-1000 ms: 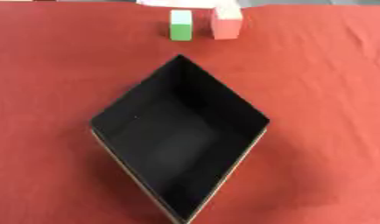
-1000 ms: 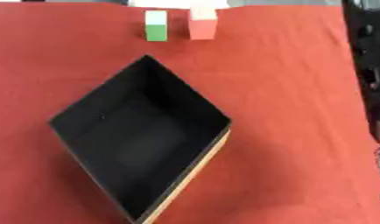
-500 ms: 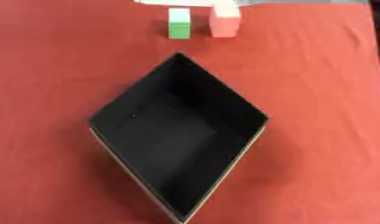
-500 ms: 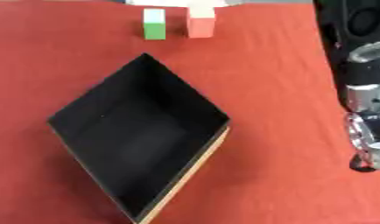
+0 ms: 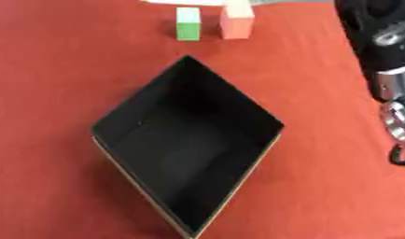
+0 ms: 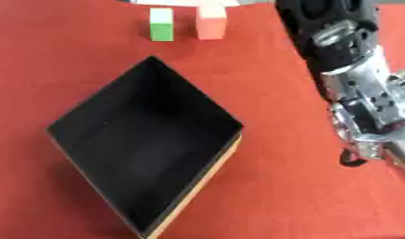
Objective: Pick up objects on the table and place them in the box.
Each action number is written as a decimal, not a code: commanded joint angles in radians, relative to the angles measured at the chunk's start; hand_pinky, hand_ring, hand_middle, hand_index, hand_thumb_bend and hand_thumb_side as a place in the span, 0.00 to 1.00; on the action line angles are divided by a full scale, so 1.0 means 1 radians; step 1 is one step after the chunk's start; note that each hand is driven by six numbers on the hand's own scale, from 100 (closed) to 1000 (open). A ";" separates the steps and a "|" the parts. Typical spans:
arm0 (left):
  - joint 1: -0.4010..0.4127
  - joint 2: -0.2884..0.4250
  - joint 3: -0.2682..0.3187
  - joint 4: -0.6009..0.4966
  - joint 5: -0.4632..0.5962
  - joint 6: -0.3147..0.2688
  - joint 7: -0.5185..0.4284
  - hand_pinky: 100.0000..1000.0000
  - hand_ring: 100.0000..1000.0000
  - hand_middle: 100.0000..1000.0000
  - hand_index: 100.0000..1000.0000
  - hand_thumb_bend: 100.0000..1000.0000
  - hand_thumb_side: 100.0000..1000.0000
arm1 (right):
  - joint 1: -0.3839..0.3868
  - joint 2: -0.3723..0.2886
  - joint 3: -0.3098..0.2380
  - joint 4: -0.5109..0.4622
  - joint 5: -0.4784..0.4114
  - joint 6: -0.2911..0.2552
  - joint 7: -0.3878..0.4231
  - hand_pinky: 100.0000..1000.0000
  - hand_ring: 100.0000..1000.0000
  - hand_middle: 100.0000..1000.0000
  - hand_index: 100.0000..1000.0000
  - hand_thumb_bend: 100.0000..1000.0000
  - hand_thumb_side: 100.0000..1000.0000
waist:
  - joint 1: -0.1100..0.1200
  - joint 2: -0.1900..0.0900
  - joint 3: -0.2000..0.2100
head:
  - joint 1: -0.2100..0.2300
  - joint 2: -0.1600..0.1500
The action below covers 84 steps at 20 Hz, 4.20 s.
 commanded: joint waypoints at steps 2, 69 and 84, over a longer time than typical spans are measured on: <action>-0.005 0.020 -0.004 -0.015 0.009 0.000 -0.008 0.53 0.73 0.66 0.86 0.18 0.88 | -0.042 0.026 0.021 0.098 0.071 -0.027 0.066 0.93 0.96 0.86 0.94 0.00 0.69 | 0.005 -0.016 0.005 | -0.009 -0.009; -0.013 0.011 -0.011 -0.015 0.025 0.010 -0.036 0.52 0.72 0.64 0.83 0.18 0.89 | -0.084 0.119 -0.261 0.532 0.731 -0.351 0.396 0.93 0.97 0.93 0.99 0.41 0.08 | -0.023 0.051 0.030 | -0.061 -0.090; -0.022 0.020 -0.012 -0.015 0.027 0.009 -0.045 0.52 0.72 0.63 0.83 0.18 0.89 | -0.086 0.107 -0.316 0.535 0.734 -0.273 0.377 0.92 0.96 0.91 0.99 0.36 0.07 | -0.040 0.082 0.053 | -0.105 -0.136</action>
